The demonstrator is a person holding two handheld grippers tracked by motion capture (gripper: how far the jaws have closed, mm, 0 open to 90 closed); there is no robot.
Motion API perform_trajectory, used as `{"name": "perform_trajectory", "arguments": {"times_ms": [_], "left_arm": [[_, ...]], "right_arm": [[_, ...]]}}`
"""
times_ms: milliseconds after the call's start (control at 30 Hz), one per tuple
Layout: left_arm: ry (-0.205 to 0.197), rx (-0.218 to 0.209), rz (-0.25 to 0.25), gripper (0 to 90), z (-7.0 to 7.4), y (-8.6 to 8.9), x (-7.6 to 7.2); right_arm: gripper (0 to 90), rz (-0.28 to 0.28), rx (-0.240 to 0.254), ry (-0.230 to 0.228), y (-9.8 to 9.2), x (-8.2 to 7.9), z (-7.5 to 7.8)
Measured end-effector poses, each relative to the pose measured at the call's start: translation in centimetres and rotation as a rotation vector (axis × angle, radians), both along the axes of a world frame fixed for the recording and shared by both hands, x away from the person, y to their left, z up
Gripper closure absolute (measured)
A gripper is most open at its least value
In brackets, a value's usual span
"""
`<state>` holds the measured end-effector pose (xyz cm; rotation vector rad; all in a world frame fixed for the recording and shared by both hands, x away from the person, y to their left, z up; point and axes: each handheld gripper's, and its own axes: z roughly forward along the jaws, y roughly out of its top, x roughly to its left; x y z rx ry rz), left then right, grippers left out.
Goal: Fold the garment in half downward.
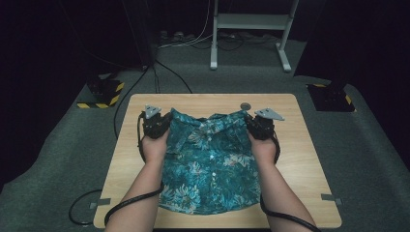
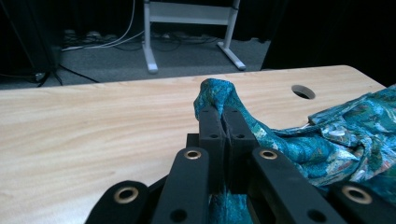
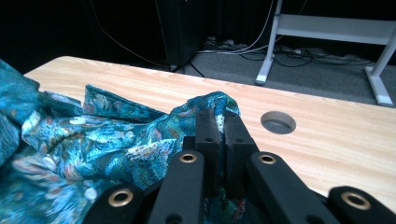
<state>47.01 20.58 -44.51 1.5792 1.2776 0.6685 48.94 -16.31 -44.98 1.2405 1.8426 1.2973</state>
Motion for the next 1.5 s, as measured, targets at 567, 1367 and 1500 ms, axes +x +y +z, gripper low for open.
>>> {"name": "perform_trajectory", "arguments": {"times_ms": [567,1367,1500], "left_arm": [[-0.023,-0.059,-0.002,88.1,-2.3,-0.3,-5.8],[0.026,-0.039,-0.039,88.0,-6.3,-0.1,-12.0],[0.067,-0.023,-0.043,88.0,-7.6,0.2,-12.8]], "right_arm": [[87.1,0.021,0.087,-0.003,-0.6,-5.2,-1.5],[86.9,0.071,0.058,0.02,-2.0,-11.5,-4.3],[86.9,0.066,0.063,0.052,-2.4,-12.4,-5.7]]}}
